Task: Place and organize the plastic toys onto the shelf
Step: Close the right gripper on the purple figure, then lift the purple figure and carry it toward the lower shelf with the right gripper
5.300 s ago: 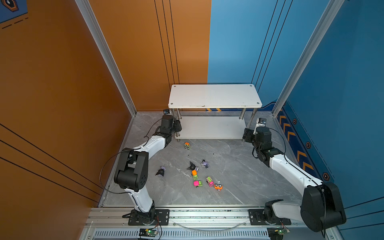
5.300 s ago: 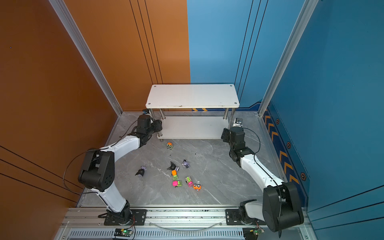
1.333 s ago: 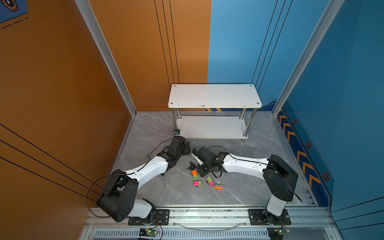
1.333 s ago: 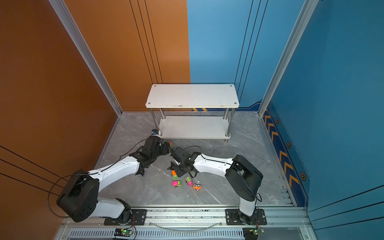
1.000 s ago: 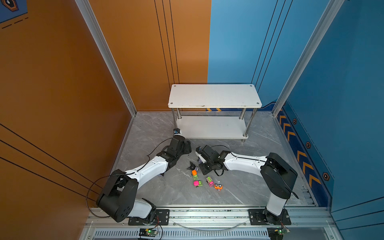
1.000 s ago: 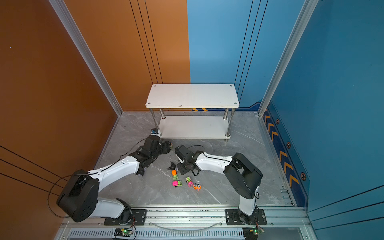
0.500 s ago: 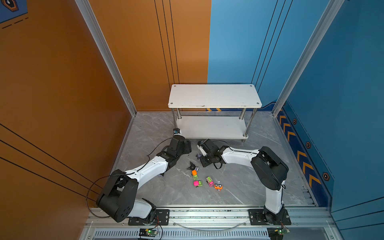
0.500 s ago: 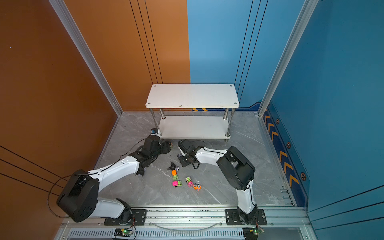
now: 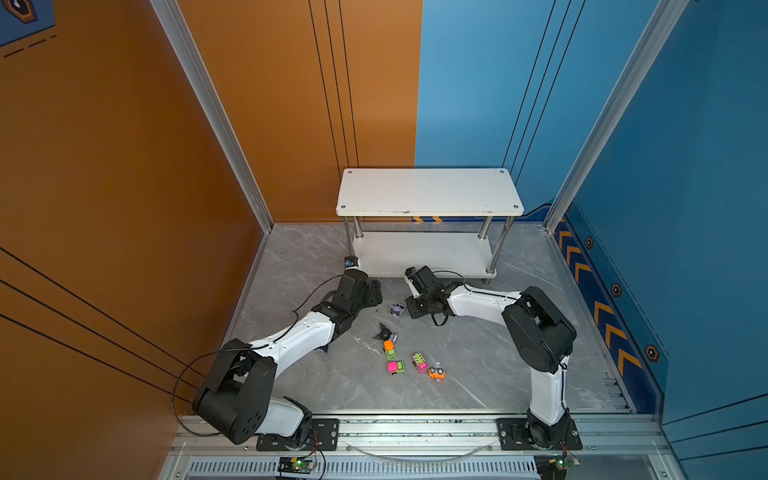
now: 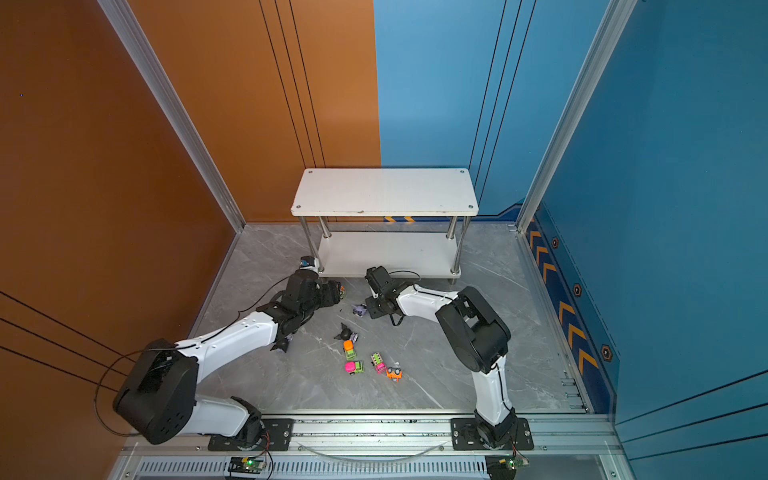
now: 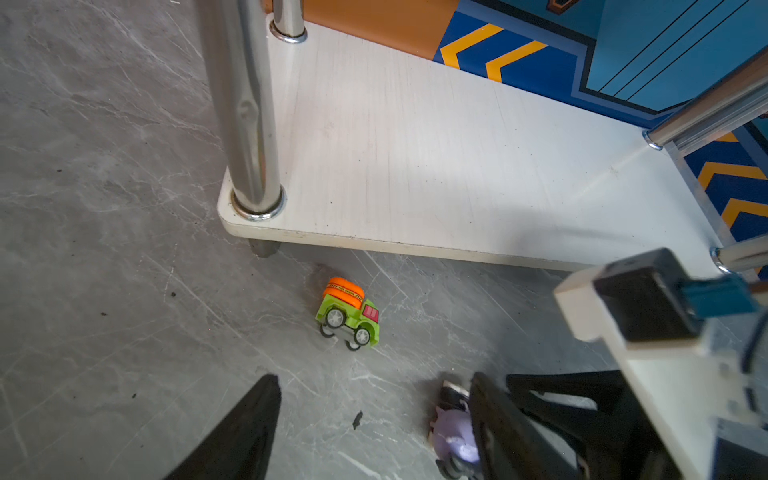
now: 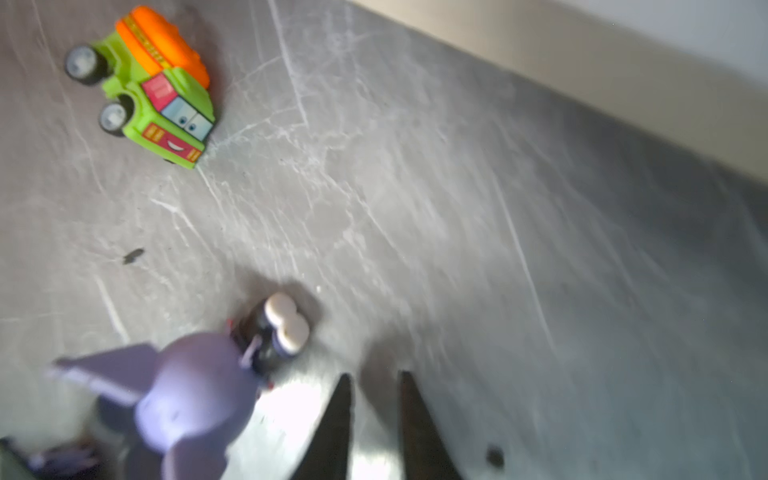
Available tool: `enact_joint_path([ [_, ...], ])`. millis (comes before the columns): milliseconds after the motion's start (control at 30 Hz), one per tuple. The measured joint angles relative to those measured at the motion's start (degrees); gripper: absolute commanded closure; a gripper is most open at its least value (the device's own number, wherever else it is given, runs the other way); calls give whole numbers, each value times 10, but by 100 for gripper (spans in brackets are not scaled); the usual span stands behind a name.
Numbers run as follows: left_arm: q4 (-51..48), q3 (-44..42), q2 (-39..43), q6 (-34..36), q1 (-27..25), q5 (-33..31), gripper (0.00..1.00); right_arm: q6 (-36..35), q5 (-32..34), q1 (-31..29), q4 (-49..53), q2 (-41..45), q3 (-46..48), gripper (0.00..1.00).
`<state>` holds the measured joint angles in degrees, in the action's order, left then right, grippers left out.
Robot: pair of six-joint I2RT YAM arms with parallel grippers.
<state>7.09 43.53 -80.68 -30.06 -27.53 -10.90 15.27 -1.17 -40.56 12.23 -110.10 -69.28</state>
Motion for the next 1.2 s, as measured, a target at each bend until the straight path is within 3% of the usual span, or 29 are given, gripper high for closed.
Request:
enact_joint_path([
  [200,0,-2,13,0,7,0,23,30,18,-39,6,78,42,22],
  [333,0,-9,29,0,8,0,23,42,25,-81,6,79,41,21],
  [500,0,-27,51,0,9,0,21,61,25,-85,7,27,-6,23],
  [700,-2,-35,81,0,15,-2,20,79,19,-69,9,-31,-52,32],
  [1033,-1,-42,91,0,21,-7,19,86,7,-57,17,-70,-93,58],
  [1200,-1,-42,91,0,22,-7,19,79,7,-57,21,-72,-94,62],
])
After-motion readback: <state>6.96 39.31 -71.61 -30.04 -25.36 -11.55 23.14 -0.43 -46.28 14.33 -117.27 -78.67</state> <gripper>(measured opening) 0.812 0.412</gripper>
